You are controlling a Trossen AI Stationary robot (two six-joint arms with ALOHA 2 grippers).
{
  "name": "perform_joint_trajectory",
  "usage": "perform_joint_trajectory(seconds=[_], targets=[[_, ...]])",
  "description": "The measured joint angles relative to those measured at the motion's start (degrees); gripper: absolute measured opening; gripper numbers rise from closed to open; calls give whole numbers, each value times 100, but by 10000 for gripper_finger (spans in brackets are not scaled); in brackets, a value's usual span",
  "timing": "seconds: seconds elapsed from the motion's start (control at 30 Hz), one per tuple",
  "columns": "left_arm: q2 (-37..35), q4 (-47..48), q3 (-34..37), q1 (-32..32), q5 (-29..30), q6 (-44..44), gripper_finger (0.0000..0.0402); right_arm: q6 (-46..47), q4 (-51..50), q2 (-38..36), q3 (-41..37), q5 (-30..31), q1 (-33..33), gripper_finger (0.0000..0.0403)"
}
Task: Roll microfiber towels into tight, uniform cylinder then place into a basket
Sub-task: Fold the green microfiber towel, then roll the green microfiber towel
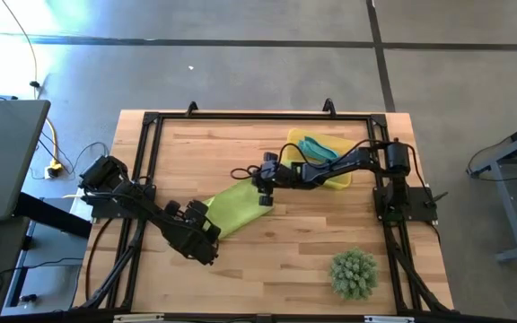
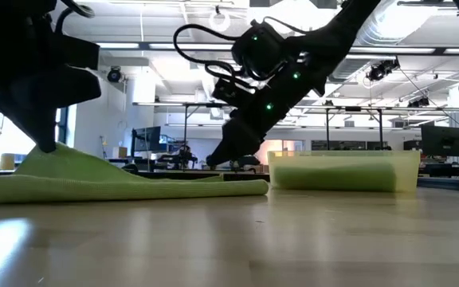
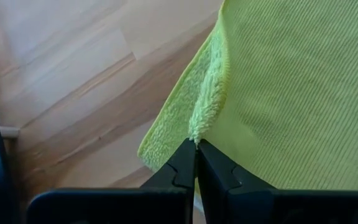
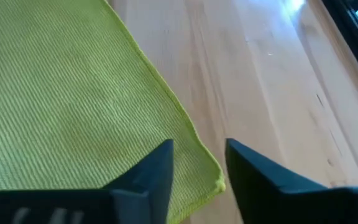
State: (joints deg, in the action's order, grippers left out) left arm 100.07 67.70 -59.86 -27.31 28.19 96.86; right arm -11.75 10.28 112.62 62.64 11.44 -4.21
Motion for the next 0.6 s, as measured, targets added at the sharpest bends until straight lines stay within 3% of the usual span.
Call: perform_joint_trajectory(seconds=[0.17,0.43,0.6], targets=[[0,0,0,-12,-180,34,0,124,-320,-7,209,-89,151,182],[0,0,0,-13,-252,42,3,852,-583,-7,218,-588,403,179],[0,23,0,-7,-362,35,39,1407,-852,-7,217,-596,626,177]])
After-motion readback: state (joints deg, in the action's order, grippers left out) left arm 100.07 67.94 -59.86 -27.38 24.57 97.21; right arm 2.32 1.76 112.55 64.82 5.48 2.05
